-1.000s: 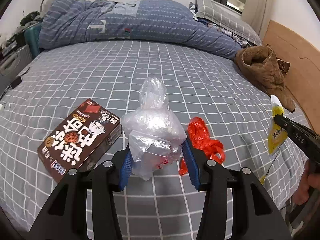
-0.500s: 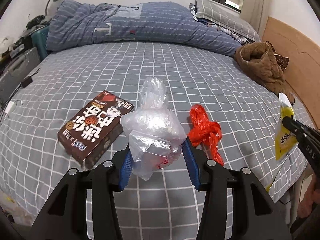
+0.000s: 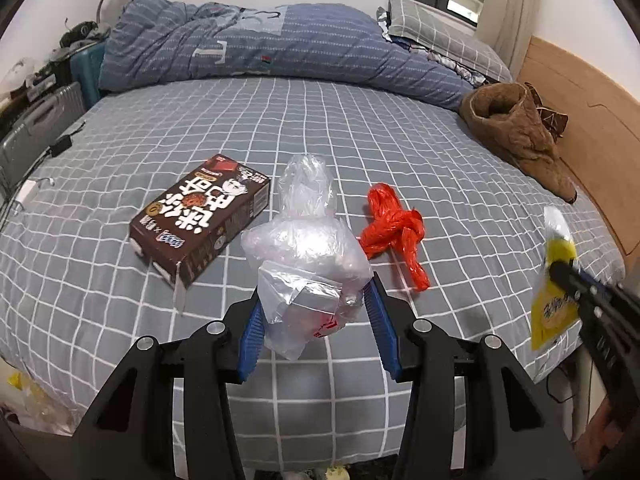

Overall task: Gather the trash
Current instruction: 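Lift the yellow sachet and clear bag and carry them toward the bin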

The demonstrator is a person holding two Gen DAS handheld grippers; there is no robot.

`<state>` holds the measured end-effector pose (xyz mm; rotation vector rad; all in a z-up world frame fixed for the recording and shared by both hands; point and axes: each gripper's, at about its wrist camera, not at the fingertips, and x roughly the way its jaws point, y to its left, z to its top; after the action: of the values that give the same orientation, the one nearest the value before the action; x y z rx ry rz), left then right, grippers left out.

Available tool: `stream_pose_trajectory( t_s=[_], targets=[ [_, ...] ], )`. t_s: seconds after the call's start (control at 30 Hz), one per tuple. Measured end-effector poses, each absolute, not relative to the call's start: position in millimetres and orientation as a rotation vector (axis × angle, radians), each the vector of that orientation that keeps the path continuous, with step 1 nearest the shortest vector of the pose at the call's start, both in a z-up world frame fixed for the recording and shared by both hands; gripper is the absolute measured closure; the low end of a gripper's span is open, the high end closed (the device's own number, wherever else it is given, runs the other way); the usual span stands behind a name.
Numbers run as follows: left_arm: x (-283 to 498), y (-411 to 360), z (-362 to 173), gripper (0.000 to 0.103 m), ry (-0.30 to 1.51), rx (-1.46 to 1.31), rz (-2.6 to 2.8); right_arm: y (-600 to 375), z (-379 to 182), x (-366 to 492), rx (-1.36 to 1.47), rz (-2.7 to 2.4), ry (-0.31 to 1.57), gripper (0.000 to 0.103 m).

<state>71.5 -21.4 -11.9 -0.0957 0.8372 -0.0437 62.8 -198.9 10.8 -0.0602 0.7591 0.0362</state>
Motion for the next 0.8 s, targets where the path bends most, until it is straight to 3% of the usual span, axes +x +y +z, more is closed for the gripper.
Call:
stream_pose_trajectory(
  t_s=[0.8],
  targets=[
    [-31.1,-31.4,-24.6,0.057,0.873,-0.068,-0.07,-169.5,-8.0,-47.4,-0.067,0.078,0.799,0.099]
  ],
)
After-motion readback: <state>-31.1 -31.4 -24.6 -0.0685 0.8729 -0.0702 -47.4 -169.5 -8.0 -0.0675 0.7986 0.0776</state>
